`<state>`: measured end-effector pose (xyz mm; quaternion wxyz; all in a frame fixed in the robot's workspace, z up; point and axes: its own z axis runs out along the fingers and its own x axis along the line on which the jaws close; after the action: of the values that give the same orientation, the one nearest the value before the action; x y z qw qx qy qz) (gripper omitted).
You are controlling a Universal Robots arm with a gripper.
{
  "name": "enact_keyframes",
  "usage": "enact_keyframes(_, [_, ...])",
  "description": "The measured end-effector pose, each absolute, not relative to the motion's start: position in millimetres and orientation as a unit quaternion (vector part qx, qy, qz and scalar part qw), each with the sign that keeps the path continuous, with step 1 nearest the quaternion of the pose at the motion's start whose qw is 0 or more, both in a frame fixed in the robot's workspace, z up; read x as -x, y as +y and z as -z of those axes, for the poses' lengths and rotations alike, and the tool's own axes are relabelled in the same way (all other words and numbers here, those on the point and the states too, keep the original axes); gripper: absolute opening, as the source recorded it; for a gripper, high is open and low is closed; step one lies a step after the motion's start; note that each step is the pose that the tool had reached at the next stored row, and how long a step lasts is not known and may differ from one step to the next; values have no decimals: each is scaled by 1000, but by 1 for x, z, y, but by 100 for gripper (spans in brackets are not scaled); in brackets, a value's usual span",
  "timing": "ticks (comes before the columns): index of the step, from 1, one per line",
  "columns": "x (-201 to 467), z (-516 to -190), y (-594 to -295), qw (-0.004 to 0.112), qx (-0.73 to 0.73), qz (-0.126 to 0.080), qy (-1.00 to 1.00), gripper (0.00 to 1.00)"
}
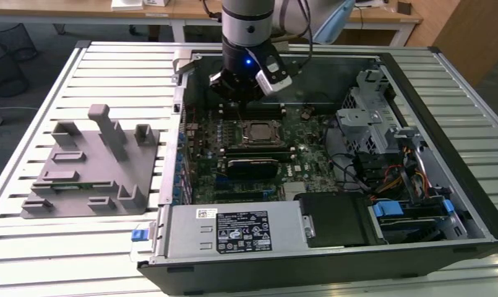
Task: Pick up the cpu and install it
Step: 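Install the first cpu locking lever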
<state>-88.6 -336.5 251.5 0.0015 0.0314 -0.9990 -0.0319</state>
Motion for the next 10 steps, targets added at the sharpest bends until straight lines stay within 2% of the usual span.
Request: enact_keyframes(10, [104, -251, -336, 2, -31, 32, -999, 11])
